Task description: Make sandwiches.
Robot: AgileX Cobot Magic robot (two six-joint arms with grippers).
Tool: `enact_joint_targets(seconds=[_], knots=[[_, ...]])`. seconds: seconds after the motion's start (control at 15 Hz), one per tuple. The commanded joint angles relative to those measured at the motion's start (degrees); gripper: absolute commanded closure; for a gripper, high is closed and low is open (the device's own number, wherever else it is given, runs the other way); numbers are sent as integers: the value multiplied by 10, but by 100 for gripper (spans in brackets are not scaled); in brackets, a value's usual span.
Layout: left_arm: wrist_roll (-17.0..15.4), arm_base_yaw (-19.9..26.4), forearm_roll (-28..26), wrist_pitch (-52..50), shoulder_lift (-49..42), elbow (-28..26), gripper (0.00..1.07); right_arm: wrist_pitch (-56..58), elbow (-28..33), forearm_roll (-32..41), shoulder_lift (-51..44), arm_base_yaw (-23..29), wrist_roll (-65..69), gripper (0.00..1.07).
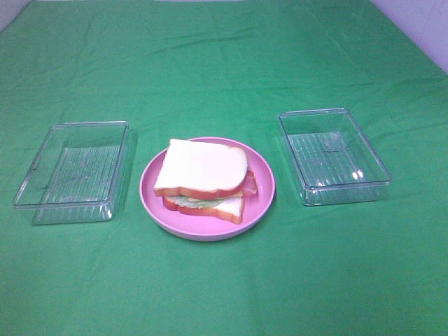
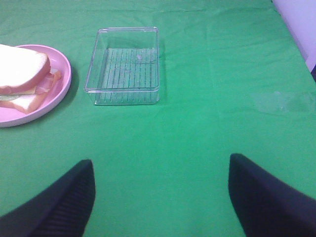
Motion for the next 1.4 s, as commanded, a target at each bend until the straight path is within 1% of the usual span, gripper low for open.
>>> enact_joint_targets(seconds=[0.07, 0.13, 0.33, 0.47, 1.4], knots=[[1, -2, 0, -6, -10, 1, 42, -7, 3, -2, -7, -2, -7, 36], [1, 1, 0, -6, -10, 1, 42, -7, 3, -2, -7, -2, -7, 36], [1, 62, 0, -6, -10, 1, 42, -7, 3, -2, -7, -2, -7, 36], [1, 93, 0, -6, -11, 1, 42, -7, 3, -2, -7, -2, -7, 36], [1, 96, 0, -6, -11, 1, 42, -7, 3, -2, -7, -2, -7, 36]])
